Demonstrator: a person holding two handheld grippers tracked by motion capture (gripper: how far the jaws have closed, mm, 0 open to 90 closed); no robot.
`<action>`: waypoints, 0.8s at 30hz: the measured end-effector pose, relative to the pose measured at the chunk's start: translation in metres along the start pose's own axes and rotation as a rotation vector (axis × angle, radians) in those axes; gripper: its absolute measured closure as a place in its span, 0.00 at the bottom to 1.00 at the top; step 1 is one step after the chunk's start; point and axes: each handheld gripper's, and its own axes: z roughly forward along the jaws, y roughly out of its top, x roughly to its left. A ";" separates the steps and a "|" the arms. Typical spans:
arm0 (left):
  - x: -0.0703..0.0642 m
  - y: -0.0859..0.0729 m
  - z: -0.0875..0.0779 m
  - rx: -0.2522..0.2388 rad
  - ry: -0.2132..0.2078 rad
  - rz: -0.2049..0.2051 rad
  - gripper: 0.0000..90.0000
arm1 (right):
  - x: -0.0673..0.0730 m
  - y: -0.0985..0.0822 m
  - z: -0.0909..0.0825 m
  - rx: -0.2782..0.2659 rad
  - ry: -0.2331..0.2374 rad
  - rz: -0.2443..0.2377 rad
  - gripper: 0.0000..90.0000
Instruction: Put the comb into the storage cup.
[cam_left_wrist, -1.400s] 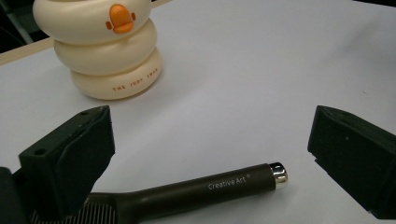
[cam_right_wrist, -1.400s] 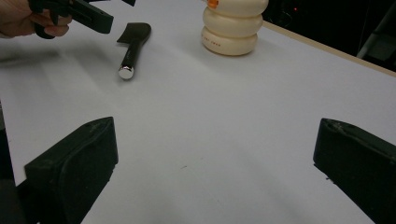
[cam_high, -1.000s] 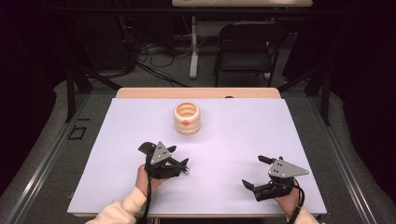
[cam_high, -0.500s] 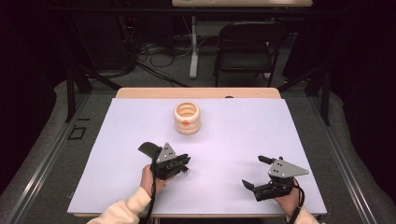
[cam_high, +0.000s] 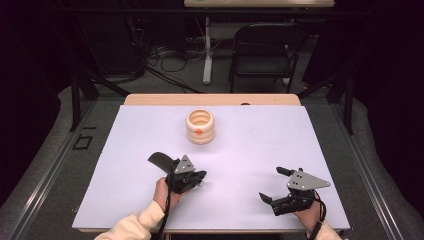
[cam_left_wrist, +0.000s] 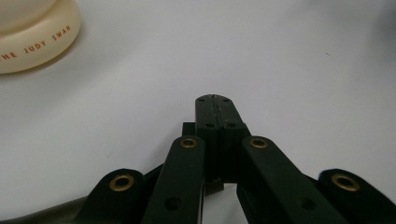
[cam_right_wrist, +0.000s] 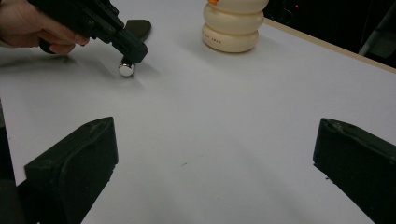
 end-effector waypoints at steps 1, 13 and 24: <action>0.001 0.000 0.000 0.003 -0.005 0.000 1.00 | 0.000 0.000 0.000 0.002 -0.001 -0.001 0.00; 0.001 -0.001 0.000 0.054 -0.007 -0.009 1.00 | 0.000 0.000 0.000 0.003 0.000 -0.002 0.00; 0.002 -0.003 -0.004 0.058 -0.012 -0.029 1.00 | 0.000 0.000 -0.001 0.000 -0.002 -0.001 0.00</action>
